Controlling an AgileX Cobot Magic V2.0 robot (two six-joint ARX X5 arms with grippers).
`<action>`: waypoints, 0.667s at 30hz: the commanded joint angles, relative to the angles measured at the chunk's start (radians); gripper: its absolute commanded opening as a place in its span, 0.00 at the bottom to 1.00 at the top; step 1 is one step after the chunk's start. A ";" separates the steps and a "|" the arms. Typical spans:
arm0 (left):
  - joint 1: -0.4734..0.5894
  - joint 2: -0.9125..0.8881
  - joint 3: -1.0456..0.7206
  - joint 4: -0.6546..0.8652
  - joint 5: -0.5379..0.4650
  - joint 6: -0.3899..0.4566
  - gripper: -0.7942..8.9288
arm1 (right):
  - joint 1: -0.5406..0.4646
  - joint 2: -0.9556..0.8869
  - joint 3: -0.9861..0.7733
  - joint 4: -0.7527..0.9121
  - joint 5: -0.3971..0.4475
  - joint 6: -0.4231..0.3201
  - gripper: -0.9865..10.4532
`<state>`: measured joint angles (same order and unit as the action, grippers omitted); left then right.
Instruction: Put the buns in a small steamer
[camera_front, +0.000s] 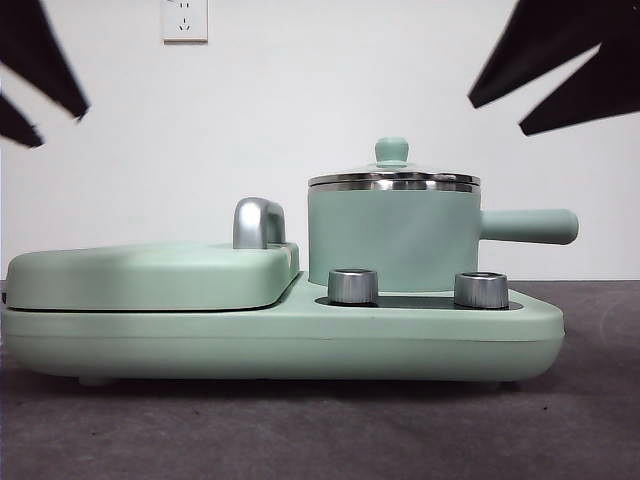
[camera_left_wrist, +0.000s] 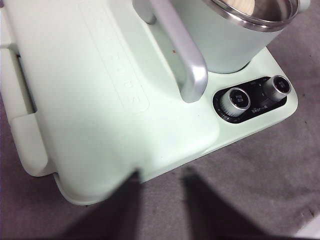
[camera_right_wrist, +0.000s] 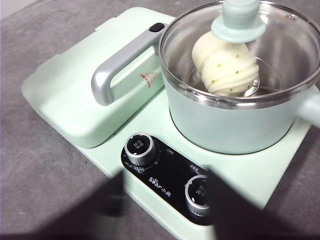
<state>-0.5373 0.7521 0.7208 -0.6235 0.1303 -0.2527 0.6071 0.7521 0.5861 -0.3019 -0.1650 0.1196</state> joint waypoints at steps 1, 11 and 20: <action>-0.007 0.003 0.006 0.016 0.002 0.001 0.09 | 0.007 0.002 0.011 0.010 -0.001 0.000 0.10; -0.008 -0.008 0.006 -0.008 0.004 0.001 0.09 | 0.006 0.003 0.011 0.043 -0.018 0.000 0.10; 0.027 -0.044 -0.011 0.000 0.002 0.122 0.09 | 0.006 0.003 0.011 0.048 -0.018 0.000 0.10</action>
<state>-0.5201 0.7181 0.7147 -0.6415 0.1337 -0.2005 0.6071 0.7513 0.5861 -0.2646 -0.1825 0.1192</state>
